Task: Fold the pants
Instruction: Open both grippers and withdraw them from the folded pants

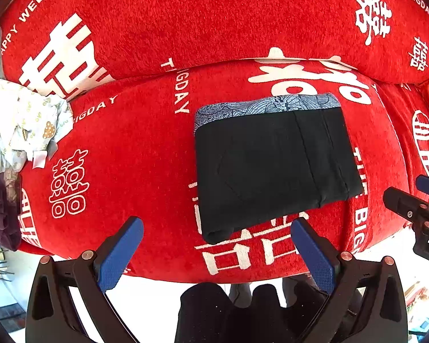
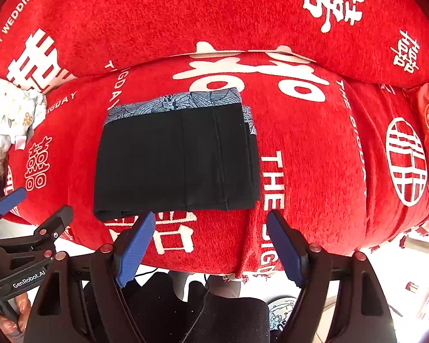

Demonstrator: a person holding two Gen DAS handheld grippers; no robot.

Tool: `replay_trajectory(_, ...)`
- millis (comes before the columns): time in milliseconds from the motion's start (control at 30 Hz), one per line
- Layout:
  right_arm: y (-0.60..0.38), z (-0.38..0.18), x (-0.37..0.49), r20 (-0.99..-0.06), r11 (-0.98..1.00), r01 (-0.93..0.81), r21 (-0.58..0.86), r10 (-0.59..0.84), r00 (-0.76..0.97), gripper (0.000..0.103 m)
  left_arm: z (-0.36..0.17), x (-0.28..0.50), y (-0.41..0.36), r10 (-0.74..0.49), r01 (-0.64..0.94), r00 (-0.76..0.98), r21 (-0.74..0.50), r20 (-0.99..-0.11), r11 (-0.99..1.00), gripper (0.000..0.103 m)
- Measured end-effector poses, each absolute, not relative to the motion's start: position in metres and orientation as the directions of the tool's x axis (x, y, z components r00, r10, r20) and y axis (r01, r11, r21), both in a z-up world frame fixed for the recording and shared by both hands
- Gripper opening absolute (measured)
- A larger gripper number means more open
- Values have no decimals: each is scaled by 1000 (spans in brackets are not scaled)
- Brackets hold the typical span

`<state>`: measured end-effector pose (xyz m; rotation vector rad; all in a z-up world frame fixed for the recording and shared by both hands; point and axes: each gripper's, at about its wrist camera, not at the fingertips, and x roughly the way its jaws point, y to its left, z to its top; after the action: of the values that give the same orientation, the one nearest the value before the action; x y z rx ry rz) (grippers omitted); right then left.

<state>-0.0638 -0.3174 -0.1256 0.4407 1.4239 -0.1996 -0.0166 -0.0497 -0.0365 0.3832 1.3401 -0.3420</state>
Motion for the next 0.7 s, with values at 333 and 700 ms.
replay_trajectory(333, -316, -124, -65, -981, 907, 386, 168, 117, 151, 83, -34, -19, -50, -26, 457, 202, 70, -979, 887, 103)
replay_trajectory(700, -315, -123, -66, -983, 910, 382, 162, 112, 149, 83, -31, -19, -51, -24, 464, 209, 77, -978, 883, 103)
